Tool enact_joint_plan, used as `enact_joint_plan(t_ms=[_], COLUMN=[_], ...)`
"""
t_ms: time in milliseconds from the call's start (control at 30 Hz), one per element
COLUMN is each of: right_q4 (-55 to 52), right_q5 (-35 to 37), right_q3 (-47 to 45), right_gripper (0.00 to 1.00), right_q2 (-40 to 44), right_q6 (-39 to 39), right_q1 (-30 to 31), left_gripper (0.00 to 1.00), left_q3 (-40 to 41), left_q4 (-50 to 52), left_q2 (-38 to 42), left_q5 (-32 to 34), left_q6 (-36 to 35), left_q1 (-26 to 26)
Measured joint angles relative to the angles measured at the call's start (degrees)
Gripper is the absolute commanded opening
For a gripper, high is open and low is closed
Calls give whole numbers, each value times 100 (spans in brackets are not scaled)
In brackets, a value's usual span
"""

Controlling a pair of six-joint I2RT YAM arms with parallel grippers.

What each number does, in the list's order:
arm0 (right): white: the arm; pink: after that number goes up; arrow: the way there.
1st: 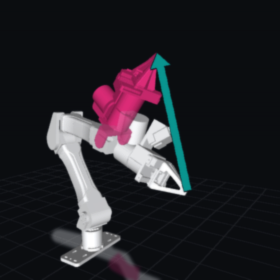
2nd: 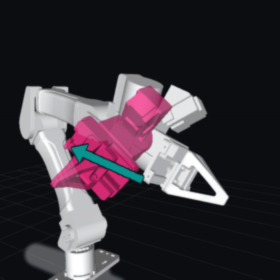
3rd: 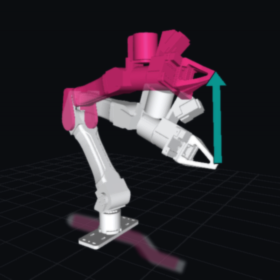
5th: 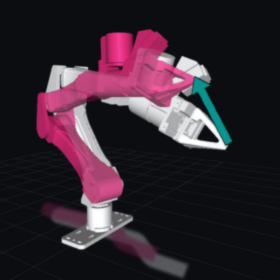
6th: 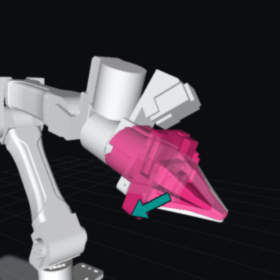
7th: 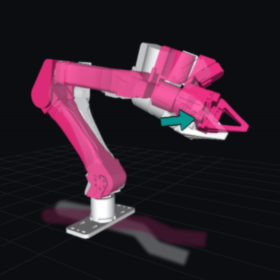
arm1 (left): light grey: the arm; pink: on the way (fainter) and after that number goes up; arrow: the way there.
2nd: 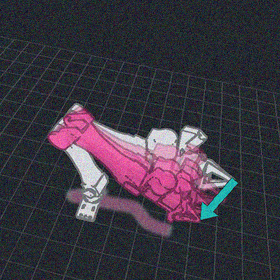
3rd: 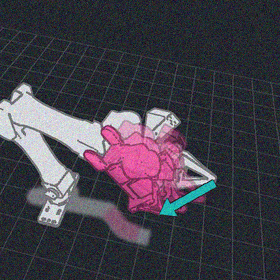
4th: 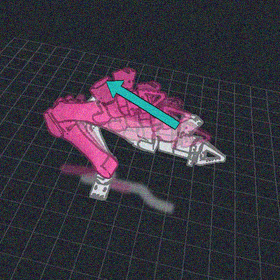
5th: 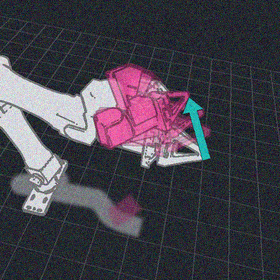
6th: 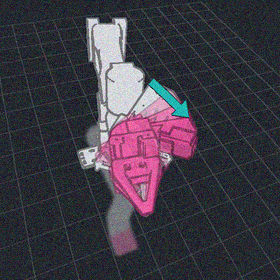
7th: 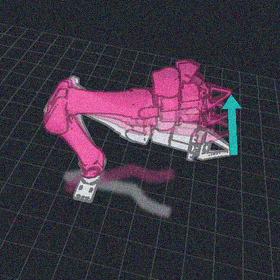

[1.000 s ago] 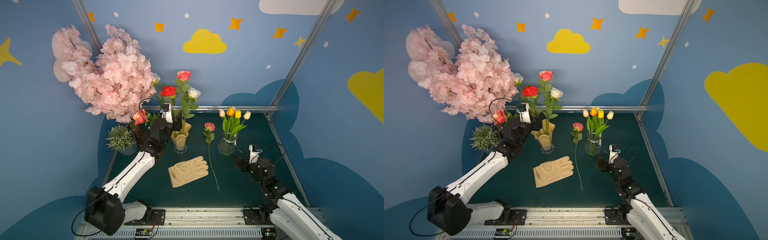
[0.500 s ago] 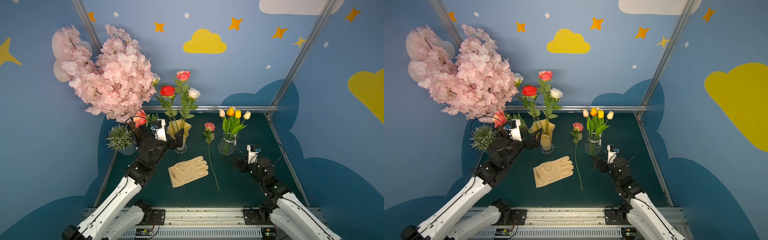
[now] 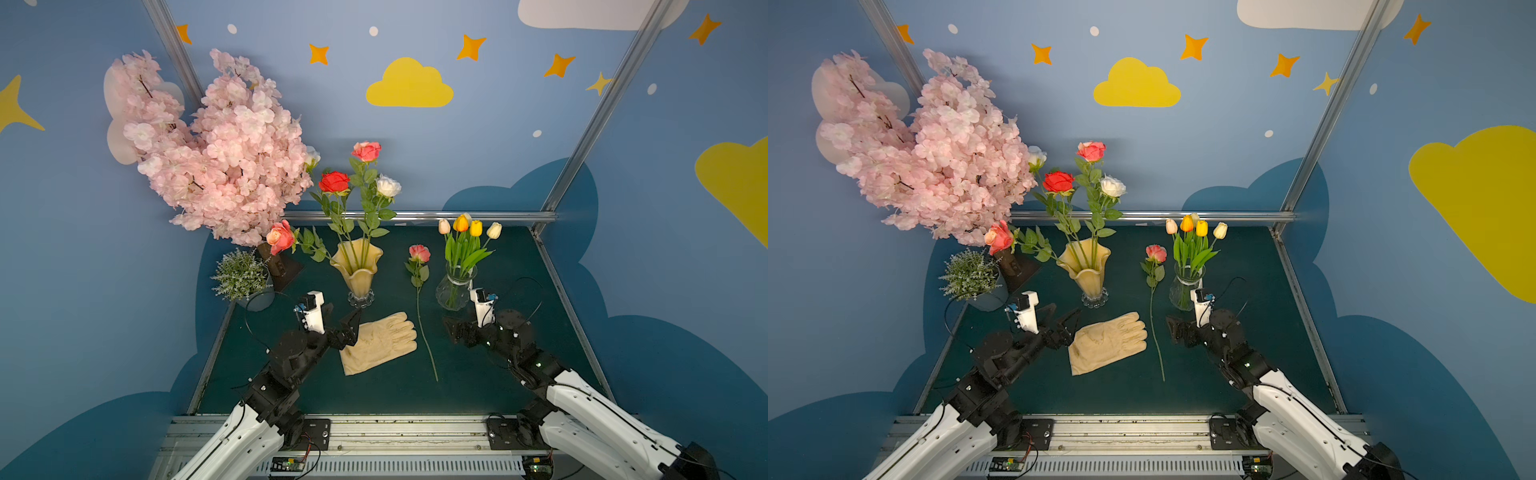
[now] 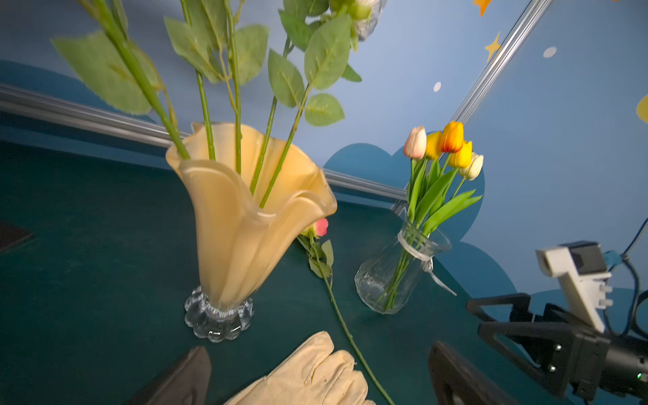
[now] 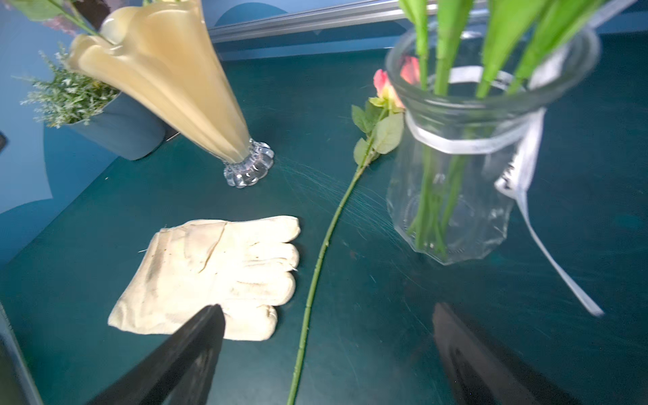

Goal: Arrange the flowers in different vases according to their variety
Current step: Pick up the flower at the center of the board.

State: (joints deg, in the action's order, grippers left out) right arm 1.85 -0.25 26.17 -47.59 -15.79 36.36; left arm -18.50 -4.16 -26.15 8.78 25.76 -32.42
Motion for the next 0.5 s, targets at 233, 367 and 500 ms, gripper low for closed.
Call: enact_joint_plan(t_ms=[233, 367, 500], right_q4=[-706, -1307, -2079], right_q5=[157, 181, 245], right_q3=[1143, 1801, 2671], right_gripper=[98, 98, 98], right_q2=[-1099, -1818, -2767], right_q6=[-13, -116, -339], right_q1=[358, 387, 400], left_gripper=[100, 100, 100], left_q3=[455, 455, 455], left_q4=[-164, -275, -302], left_q2=[-55, -116, -166], left_q5=[-107, -164, -173], left_q6=[2, -59, -151], left_q1=[0, 0, 0])
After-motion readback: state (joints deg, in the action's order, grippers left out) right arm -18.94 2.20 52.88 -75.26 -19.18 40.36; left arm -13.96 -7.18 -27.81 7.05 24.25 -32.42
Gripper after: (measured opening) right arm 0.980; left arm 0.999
